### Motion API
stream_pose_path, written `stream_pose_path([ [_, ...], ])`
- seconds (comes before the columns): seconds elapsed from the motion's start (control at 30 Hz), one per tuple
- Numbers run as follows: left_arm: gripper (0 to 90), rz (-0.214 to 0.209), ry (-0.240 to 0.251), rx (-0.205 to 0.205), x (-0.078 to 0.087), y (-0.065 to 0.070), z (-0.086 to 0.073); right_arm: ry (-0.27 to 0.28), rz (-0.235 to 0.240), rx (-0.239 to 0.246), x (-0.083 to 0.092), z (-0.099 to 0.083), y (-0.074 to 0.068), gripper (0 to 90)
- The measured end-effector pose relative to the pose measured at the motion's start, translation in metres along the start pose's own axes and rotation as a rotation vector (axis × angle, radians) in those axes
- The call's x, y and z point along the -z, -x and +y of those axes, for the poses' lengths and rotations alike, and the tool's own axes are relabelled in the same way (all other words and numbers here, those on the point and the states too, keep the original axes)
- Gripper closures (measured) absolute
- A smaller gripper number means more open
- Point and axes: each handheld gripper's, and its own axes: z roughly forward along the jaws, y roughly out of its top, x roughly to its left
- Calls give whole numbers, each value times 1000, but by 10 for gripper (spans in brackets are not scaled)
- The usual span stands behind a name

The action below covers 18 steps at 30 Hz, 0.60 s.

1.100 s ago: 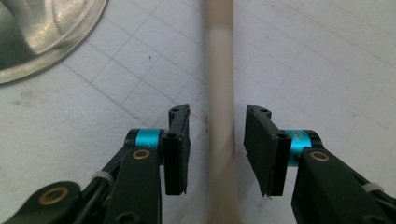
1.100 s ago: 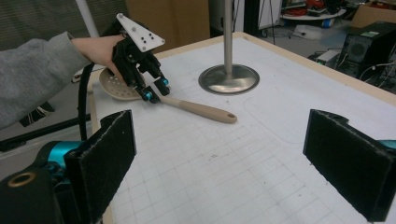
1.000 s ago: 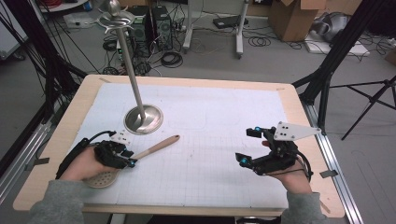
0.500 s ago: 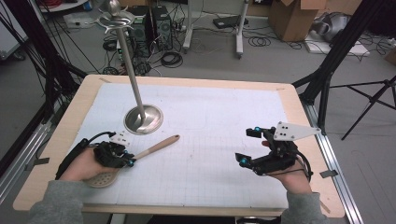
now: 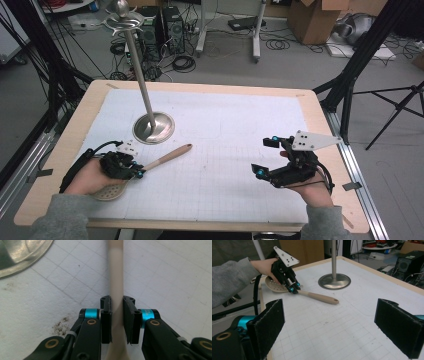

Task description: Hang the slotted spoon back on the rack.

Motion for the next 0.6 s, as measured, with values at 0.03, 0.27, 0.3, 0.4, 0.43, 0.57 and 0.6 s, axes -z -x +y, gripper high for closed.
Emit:
stream_pose_path([
  [0.03,777,-5,2,1,1,-1,0,0,1,-2,0,0,0,82],
  [0.27,777,-4,36,6,12,0,-2,4,-2,-2,1,0,0,82],
  [0.3,777,0,45,4,15,-1,-3,8,-4,-4,1,1,0,82],
  [0.4,777,15,76,30,23,-3,-6,9,-6,-2,2,1,0,82],
  [0.43,777,16,86,42,26,-5,-7,9,-8,-1,2,1,0,82],
  [0.57,777,-12,146,77,37,-4,-6,10,-5,1,1,2,1,82],
  [0.6,777,-16,163,74,39,-3,-5,9,-5,-2,0,2,1,82],
])
